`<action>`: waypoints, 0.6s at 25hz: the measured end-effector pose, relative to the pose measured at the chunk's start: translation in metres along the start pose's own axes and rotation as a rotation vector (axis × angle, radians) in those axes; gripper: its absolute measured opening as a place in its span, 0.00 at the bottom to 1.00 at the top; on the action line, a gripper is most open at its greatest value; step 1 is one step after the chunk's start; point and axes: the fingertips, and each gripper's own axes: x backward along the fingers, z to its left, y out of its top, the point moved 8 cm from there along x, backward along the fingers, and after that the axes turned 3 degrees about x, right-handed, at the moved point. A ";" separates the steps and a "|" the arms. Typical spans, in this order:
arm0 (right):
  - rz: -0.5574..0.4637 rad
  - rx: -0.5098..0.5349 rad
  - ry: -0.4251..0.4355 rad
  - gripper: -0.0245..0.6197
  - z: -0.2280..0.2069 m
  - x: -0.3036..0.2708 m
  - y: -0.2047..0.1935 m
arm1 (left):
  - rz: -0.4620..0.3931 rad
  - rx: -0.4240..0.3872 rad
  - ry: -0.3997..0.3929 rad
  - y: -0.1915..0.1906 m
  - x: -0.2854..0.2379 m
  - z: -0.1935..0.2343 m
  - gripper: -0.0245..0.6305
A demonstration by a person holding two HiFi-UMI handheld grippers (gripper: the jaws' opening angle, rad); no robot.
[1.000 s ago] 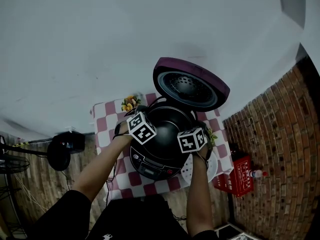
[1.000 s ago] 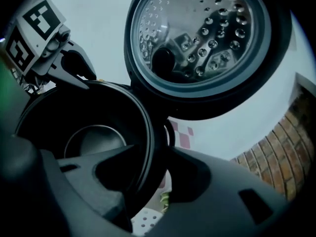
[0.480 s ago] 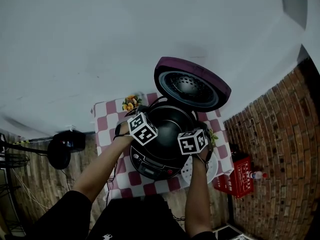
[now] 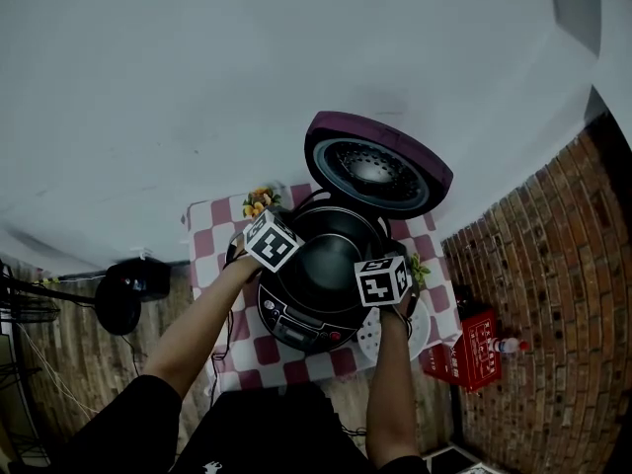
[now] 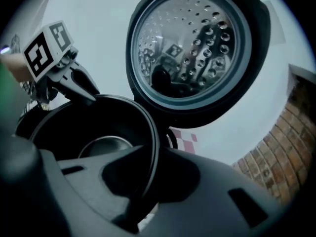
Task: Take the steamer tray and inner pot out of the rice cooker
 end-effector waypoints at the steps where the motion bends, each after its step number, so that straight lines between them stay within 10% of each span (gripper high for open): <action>1: -0.017 -0.056 0.036 0.12 -0.003 0.000 -0.001 | 0.004 0.016 -0.013 -0.001 -0.002 0.001 0.20; 5: -0.071 -0.263 0.197 0.07 -0.014 -0.002 -0.008 | 0.010 0.053 -0.061 0.000 -0.001 0.001 0.14; 15: -0.156 -0.366 0.318 0.08 -0.024 0.007 -0.007 | 0.022 0.113 -0.076 0.000 0.004 0.001 0.15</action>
